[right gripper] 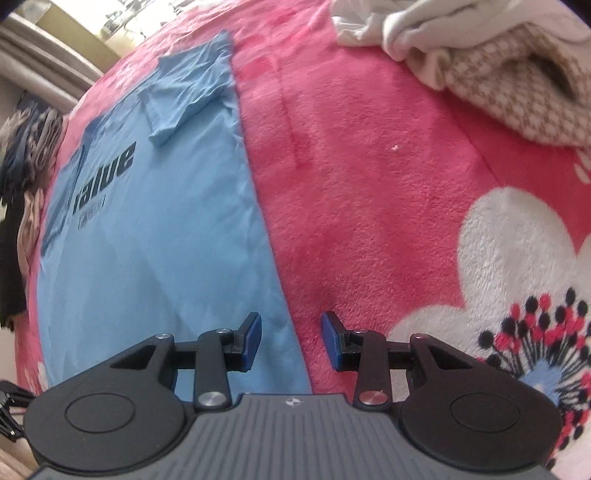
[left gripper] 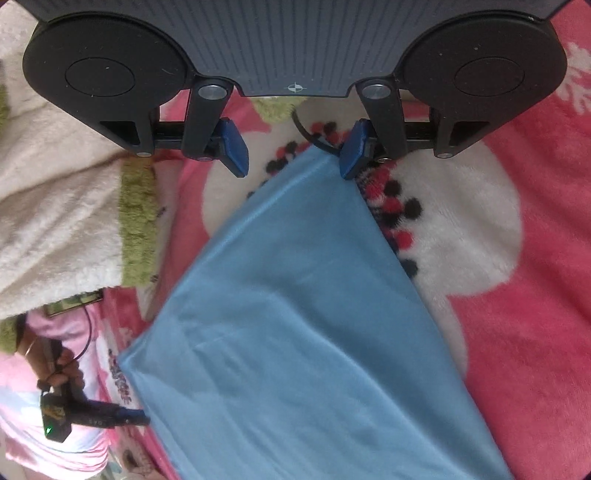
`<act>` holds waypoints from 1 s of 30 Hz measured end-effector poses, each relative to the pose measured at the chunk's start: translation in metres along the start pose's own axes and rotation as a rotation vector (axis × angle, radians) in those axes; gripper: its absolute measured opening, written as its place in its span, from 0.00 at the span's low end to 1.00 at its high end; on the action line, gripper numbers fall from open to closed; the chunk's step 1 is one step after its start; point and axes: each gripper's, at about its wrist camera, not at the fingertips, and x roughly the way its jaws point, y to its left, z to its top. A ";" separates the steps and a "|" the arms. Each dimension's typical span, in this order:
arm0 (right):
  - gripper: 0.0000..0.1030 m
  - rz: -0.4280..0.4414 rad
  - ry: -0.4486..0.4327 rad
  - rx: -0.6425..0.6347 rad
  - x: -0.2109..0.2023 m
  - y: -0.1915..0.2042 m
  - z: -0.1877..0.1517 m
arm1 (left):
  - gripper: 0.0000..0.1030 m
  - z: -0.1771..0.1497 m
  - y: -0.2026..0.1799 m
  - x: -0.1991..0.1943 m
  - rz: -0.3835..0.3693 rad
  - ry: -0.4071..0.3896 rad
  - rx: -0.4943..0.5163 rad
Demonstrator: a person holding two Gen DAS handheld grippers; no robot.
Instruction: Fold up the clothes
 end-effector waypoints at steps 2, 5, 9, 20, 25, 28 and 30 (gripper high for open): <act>0.37 0.000 -0.013 0.003 -0.003 0.000 0.002 | 0.53 0.000 -0.003 -0.009 0.051 -0.035 0.041; 0.37 0.001 -0.028 0.011 -0.004 -0.002 0.004 | 0.53 0.006 0.002 -0.016 0.110 -0.085 0.044; 0.37 0.001 -0.043 0.026 -0.003 -0.002 0.004 | 0.53 0.012 0.009 -0.008 0.119 -0.091 -0.011; 0.38 0.094 -0.026 0.115 0.005 -0.013 -0.008 | 0.48 -0.003 0.011 0.009 -0.013 -0.021 -0.046; 0.38 0.195 0.044 0.163 0.004 -0.022 -0.027 | 0.43 -0.003 0.017 0.015 -0.065 -0.005 -0.090; 0.38 0.255 0.086 0.192 0.003 -0.027 -0.039 | 0.38 -0.002 0.017 0.017 -0.081 0.003 -0.095; 0.38 0.288 0.109 0.214 0.003 -0.031 -0.045 | 0.36 -0.001 0.017 0.020 -0.088 0.014 -0.096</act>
